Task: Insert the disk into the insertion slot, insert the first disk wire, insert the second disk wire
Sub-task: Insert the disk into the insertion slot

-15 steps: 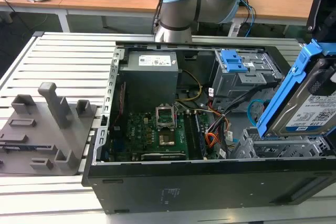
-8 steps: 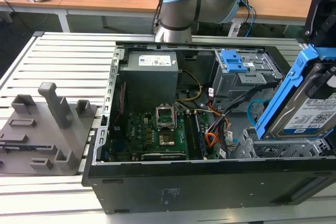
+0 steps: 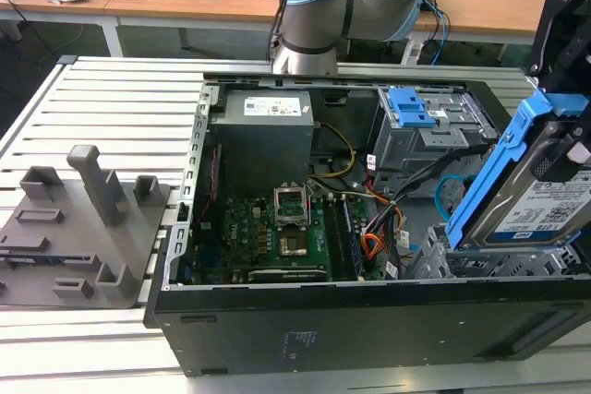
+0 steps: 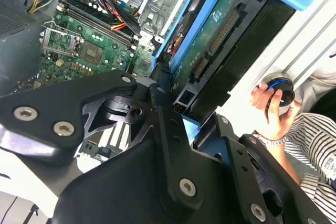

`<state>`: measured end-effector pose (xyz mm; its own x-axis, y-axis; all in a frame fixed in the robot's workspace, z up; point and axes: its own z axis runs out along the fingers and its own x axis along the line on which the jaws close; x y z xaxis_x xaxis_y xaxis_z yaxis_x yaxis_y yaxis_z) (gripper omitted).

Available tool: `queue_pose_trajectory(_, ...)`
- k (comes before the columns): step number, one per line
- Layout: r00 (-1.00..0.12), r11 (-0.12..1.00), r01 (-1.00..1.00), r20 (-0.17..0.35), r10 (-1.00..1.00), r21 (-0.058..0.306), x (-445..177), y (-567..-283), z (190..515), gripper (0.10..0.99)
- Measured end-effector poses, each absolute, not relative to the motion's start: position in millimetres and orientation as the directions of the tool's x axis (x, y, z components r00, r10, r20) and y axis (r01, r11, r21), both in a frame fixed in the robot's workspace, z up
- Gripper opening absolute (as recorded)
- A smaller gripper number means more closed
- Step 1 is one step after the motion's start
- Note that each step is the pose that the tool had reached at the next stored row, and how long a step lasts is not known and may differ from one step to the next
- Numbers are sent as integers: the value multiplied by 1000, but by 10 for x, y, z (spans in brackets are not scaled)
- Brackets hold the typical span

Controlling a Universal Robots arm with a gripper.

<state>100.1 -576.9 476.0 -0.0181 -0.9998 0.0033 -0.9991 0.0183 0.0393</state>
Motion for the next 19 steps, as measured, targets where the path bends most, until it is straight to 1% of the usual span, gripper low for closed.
queue_pose_trajectory(8, -18, 18, -999, 3, -1000, 39, 1027, -5663, 4751, 365)
queue_pose_trajectory(19, -18, 18, -999, 3, -1000, 47, 1159, -5626, 4649, 365)
